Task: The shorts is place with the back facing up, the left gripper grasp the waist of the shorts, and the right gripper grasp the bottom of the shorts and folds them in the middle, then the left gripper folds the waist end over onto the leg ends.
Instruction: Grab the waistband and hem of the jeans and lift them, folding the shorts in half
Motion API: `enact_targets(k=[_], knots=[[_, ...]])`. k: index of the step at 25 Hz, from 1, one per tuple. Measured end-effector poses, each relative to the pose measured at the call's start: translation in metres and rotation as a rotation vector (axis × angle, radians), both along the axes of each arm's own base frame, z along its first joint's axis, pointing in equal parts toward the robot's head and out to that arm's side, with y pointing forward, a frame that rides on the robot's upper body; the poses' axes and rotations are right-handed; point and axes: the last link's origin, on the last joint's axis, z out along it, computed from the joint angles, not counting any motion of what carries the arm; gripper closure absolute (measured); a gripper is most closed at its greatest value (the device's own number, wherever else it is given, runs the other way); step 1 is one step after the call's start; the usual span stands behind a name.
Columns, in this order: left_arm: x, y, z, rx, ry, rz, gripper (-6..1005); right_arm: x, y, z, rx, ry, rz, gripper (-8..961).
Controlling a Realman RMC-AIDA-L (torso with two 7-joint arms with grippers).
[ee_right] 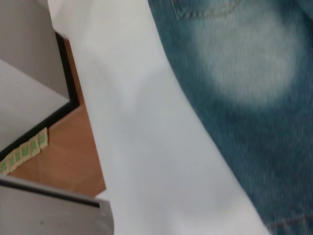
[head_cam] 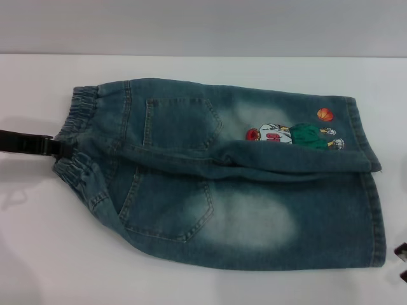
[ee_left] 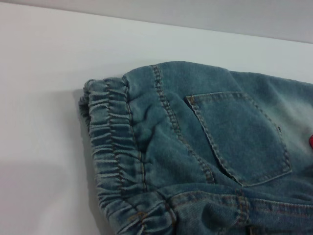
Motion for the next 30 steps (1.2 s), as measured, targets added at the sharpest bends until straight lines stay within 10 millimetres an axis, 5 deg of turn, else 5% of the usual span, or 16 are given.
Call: enact_targets(k=[9, 30], knots=[[0.004, 0.001, -0.005, -0.007, -0.005, -0.007, 951, 0.007, -0.003, 0.002, -0.025, -0.068, -0.02, 419], [0.008, 0.002, -0.007, -0.017, -0.014, -0.015, 952, 0.002, 0.005, -0.029, -0.002, -0.156, 0.037, 419]])
